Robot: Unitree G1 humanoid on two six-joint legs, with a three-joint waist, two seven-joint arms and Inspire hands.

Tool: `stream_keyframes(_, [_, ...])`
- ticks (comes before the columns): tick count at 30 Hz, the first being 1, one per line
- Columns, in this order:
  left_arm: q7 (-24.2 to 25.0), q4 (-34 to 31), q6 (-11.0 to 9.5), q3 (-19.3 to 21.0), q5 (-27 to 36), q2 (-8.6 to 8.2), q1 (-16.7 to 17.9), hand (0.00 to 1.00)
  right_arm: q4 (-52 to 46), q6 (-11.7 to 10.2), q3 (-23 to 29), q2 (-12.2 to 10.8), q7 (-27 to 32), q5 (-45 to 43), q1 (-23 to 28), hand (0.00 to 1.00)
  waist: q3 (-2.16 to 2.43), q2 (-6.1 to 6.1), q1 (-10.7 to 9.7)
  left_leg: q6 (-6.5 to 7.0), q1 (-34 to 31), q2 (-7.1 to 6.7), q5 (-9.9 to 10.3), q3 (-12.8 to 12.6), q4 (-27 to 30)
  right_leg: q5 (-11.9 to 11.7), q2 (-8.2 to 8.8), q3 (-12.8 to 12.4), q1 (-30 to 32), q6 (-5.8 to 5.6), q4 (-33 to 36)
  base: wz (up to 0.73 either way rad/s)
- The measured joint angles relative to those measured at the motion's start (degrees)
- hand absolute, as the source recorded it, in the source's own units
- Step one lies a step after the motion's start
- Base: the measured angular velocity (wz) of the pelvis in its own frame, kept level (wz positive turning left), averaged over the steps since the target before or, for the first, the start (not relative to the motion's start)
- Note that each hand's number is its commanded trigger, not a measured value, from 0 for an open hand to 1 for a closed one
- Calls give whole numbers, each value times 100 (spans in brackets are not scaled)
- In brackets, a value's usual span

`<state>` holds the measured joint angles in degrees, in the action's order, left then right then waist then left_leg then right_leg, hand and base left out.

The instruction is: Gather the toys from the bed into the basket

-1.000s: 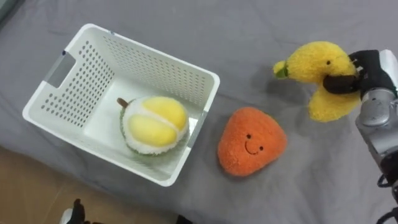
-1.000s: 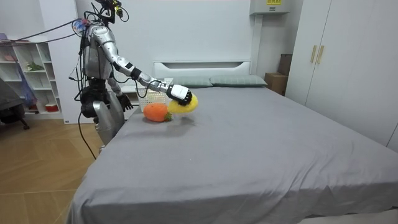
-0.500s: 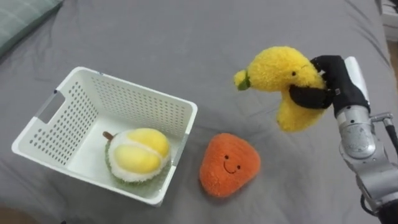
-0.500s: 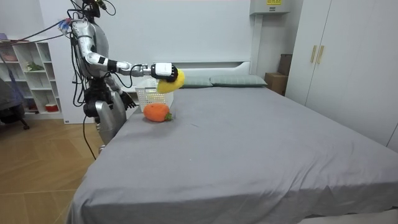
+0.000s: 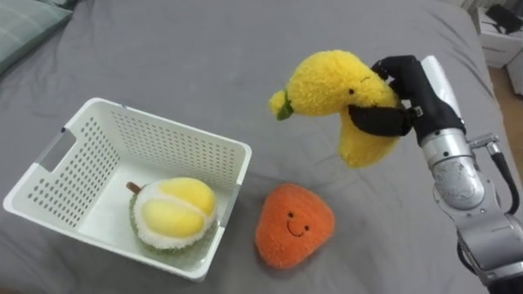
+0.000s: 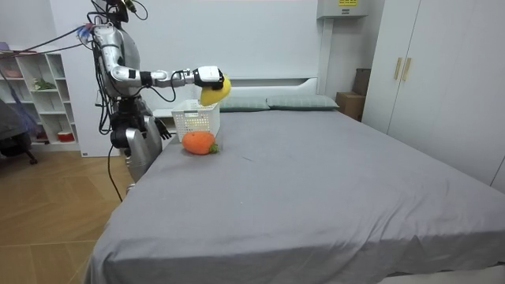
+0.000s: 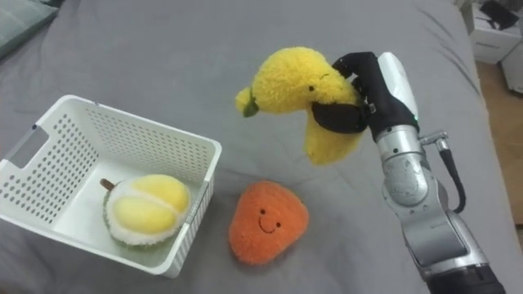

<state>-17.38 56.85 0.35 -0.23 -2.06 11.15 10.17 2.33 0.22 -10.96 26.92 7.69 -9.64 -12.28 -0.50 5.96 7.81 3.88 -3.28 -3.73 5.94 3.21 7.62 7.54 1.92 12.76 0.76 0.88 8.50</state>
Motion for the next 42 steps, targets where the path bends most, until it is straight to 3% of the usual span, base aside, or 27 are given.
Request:
stream_keyframes(8, [2,15,63,20,-140,-21,-140,0,-608,99,-23,-217,-179,-193,-23,100,-8,15,93,27,108,9,80,-23,-20,10,-4,-4,-89,-9,8,-1])
stream_keyframes(11, [11,53,81,19,-143,-30,-240,0,-617,139,-44,-230,-294,-215,-55,100,-18,34,214,35,172,15,107,-36,-20,9,-5,-19,-123,-11,9,-9])
stream_keyframes(18, [1,48,212,22,-261,-30,-262,0,-625,388,-326,-264,-438,-442,-671,100,-16,36,251,40,202,13,125,-10,-3,10,-4,7,-183,-13,9,2])
stream_keyframes(25, [-1,-71,369,21,-281,-55,-301,0,-624,633,-518,-682,-545,-863,-865,100,-8,49,420,40,170,-4,122,85,20,11,7,117,-194,-14,14,6])
stream_keyframes(29, [0,-72,478,10,-484,-133,-364,0,-625,765,-595,-767,-648,-907,-900,100,1,62,539,37,134,-14,121,169,26,11,8,179,-194,-15,14,11])
stream_keyframes(31, [3,-71,581,-1,-677,-148,-357,0,-625,861,-612,-1003,-661,-1231,-913,100,4,67,618,36,140,-8,120,170,31,11,5,178,-194,-15,11,0])
stream_keyframes(34, [1,-62,668,-5,-775,-137,-362,0,-623,971,-829,-1054,-665,-1314,-931,100,2,63,707,36,148,-11,120,195,31,11,8,235,-211,-15,11,3])
stream_keyframes(42, [-63,-71,682,-8,-776,-150,-360,0,-545,988,-1438,-1396,-923,-1287,-1018,100,-53,-12,888,33,175,-30,119,312,27,12,23,315,-275,-16,4,6])
